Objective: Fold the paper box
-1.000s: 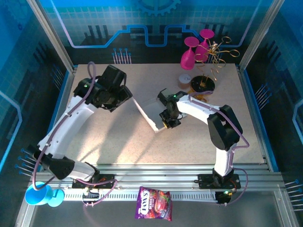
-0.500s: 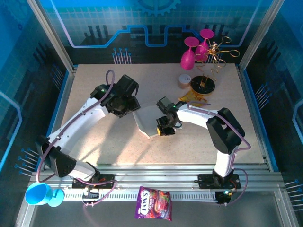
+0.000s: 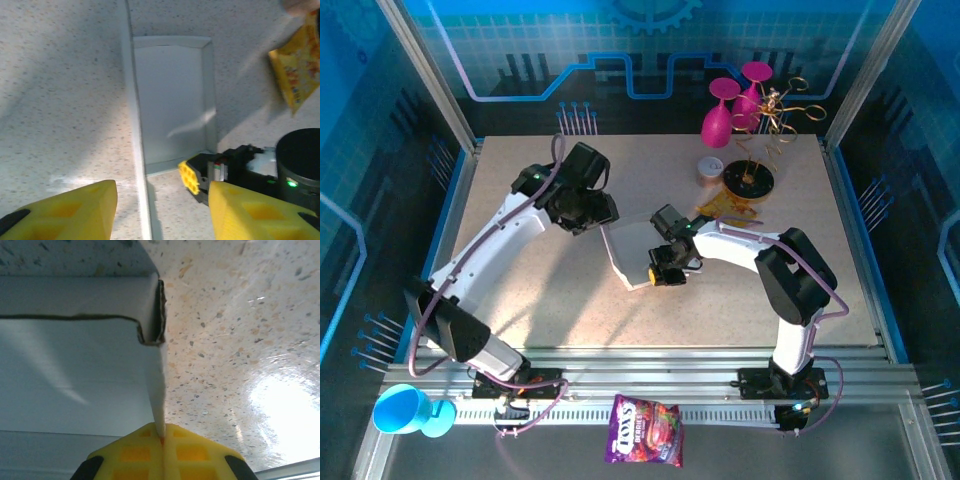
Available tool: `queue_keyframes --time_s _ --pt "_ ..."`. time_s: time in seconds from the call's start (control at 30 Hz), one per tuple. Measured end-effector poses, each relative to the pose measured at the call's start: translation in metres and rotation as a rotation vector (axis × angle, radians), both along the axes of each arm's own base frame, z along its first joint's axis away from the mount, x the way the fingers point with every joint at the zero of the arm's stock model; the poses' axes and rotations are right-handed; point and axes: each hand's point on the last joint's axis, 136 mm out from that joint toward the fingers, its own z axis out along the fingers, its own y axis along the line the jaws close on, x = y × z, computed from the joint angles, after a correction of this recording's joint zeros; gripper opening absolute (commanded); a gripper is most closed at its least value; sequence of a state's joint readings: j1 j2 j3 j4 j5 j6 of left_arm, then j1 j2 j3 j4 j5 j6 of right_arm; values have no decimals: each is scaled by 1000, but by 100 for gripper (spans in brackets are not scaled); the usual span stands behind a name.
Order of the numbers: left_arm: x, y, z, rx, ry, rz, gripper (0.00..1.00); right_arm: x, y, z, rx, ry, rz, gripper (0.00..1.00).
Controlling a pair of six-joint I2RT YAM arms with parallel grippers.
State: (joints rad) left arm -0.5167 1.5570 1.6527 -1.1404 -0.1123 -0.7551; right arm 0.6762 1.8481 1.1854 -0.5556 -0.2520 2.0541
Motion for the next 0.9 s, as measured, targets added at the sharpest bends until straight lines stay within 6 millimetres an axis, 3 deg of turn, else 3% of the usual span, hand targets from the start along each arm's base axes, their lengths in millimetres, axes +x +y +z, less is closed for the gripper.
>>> queue_keyframes --time_s 0.23,0.5,0.67,0.73,0.83,0.9 --pt "11 12 -16 171 64 -36 47 -2 1 0 0 3 -1 0" --pt "20 13 -34 250 103 -85 28 -3 2 -1 0 8 0 0" --pt "21 13 -42 276 122 -95 27 -4 3 0 0 9 2 1" --pt "21 12 -45 287 126 -107 21 -4 3 0 1 9 1 3" --pt "21 9 -50 308 134 -132 1 -4 4 0 2 10 0 29" --pt "23 9 -53 328 136 -144 0 -5 6 1 8 13 4 46"
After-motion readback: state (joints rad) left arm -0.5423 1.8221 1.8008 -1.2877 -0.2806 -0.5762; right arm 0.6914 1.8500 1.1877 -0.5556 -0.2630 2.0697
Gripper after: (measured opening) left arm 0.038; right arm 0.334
